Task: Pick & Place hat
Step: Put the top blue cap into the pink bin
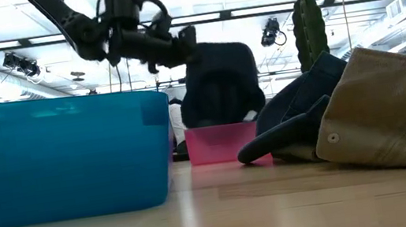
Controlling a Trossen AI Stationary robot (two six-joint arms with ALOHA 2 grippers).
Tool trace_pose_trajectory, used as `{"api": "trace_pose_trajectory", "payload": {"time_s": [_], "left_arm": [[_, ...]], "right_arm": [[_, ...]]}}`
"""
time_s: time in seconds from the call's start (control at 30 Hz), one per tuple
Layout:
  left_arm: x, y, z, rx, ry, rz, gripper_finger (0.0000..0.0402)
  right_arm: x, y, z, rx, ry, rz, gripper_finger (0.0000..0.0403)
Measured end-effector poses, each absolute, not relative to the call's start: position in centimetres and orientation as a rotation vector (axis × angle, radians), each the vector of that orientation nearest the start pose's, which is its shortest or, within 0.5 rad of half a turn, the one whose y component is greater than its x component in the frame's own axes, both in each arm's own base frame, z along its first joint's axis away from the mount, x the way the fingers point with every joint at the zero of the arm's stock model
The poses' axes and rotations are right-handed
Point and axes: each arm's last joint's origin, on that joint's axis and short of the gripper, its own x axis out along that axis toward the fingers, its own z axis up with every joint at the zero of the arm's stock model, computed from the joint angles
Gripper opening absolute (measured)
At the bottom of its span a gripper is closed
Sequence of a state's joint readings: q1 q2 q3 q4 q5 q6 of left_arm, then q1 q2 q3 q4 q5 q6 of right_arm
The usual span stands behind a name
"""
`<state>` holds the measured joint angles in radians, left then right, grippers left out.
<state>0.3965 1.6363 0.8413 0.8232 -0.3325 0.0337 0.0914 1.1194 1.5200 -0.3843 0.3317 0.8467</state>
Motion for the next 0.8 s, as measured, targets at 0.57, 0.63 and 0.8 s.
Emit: {"api": "trace_pose_trajectory", "payload": {"time_s": [0.57,0.63,0.8], "left_arm": [[32.0,17.8,20.0,-0.062,-0.091,0.715,0.0011],[32.1,17.6,20.0,-0.053,-0.102,0.701,0.0011],[32.2,17.6,19.7,-0.05,-0.067,0.676,0.0011]], "right_arm": [[20.3,0.8,48.5,0.851,-0.049,-0.276,0.0306],[20.2,0.8,48.1,0.853,-0.016,-0.306,0.0306],[20.1,0.7,47.2,0.87,0.047,-0.38,0.0306]]}}
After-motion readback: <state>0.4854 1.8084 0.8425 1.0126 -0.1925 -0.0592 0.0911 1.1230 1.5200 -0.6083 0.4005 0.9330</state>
